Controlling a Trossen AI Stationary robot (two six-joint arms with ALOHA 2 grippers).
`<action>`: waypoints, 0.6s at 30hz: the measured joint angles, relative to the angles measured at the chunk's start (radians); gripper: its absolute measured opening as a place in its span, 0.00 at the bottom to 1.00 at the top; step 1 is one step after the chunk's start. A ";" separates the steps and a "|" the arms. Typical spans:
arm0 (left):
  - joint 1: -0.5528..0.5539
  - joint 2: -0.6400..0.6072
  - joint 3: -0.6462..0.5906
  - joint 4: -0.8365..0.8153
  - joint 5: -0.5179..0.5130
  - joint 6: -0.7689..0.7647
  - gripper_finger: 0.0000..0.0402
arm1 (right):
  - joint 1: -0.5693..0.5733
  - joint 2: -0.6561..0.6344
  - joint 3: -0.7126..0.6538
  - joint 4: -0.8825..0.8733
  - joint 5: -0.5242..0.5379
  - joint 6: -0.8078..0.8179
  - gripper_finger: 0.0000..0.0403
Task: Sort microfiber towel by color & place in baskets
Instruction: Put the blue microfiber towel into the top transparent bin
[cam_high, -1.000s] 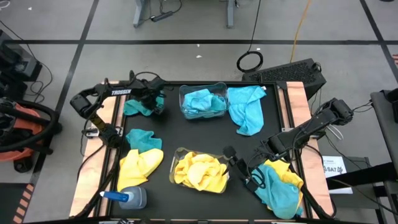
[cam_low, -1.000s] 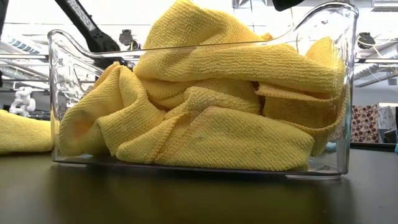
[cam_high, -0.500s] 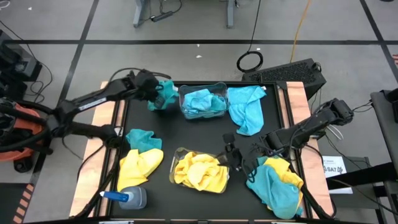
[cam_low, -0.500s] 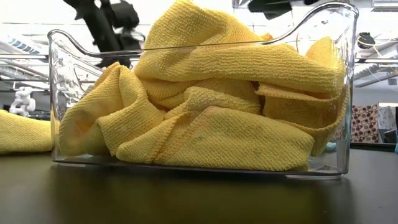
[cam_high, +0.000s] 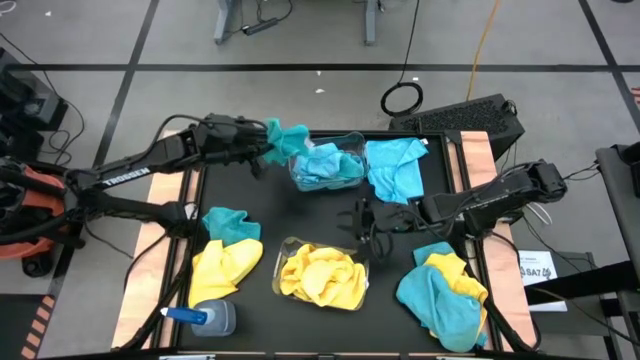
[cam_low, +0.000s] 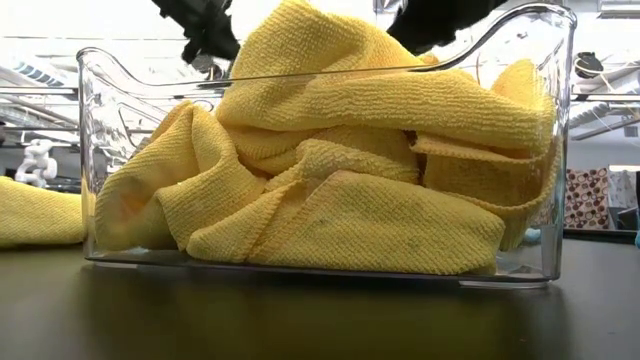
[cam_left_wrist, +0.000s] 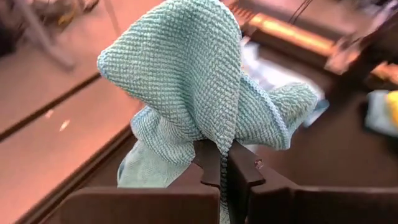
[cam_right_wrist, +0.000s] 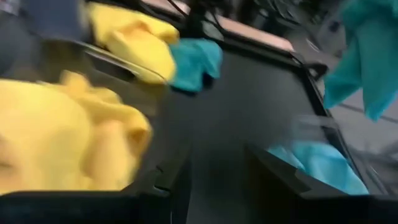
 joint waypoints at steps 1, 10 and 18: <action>-0.012 0.001 0.000 0.032 0.000 0.001 0.00 | -0.012 0.000 0.000 0.000 0.001 0.005 0.33; -0.067 0.036 0.003 0.242 0.040 0.044 0.00 | -0.086 -0.001 0.000 -0.010 0.001 0.099 0.33; -0.071 0.158 0.003 0.288 0.054 0.054 0.00 | -0.107 -0.001 0.000 -0.021 0.003 0.132 0.33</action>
